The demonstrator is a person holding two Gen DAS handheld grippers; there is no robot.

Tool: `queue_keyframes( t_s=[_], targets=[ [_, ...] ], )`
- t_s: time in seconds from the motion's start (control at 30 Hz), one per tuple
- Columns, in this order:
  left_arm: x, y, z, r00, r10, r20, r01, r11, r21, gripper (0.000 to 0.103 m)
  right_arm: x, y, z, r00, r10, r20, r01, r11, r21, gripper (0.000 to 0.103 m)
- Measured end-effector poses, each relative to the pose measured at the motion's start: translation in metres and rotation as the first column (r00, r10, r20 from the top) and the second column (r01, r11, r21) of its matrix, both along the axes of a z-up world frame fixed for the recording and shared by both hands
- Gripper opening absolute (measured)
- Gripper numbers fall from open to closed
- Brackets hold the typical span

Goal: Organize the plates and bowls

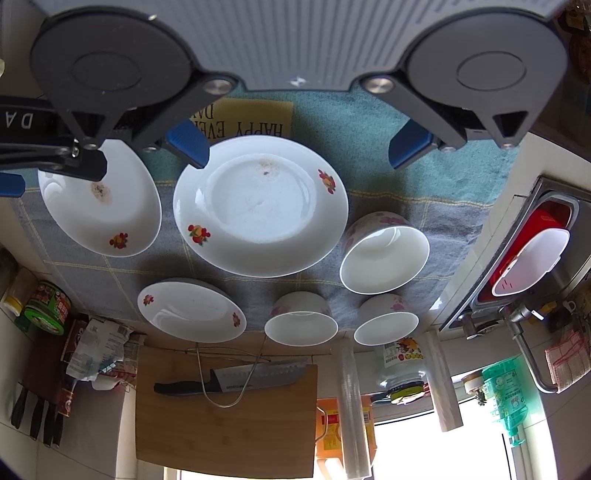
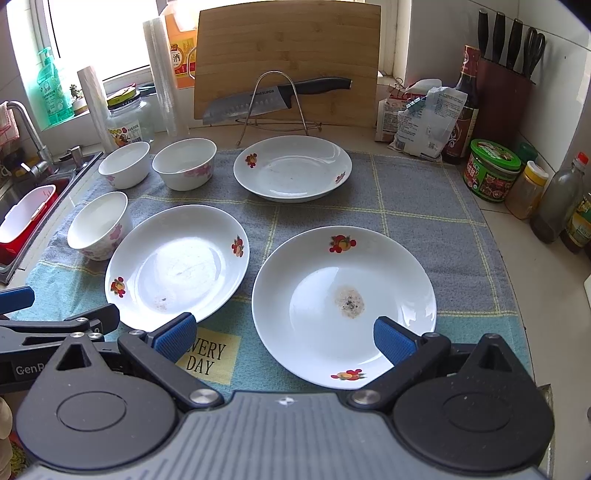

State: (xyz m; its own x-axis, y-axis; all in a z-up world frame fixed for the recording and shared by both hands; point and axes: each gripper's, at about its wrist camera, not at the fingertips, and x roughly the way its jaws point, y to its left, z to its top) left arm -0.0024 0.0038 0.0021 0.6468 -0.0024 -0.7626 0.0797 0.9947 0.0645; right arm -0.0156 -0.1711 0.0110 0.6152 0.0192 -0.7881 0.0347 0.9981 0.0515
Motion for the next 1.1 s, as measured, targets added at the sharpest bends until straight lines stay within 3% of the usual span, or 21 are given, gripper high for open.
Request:
queue_keyframes(
  t_s=[1.1],
  targets=[
    [0.0023, 0.003, 0.0029, 1.0, 0.003, -0.007, -0.004, 1.0, -0.006, 0.102, 0.0001, 0.0073, 0.0042, 1.0, -0.014, 0.01, 0.015, 1.0, -0.015, 0.103]
  ],
)
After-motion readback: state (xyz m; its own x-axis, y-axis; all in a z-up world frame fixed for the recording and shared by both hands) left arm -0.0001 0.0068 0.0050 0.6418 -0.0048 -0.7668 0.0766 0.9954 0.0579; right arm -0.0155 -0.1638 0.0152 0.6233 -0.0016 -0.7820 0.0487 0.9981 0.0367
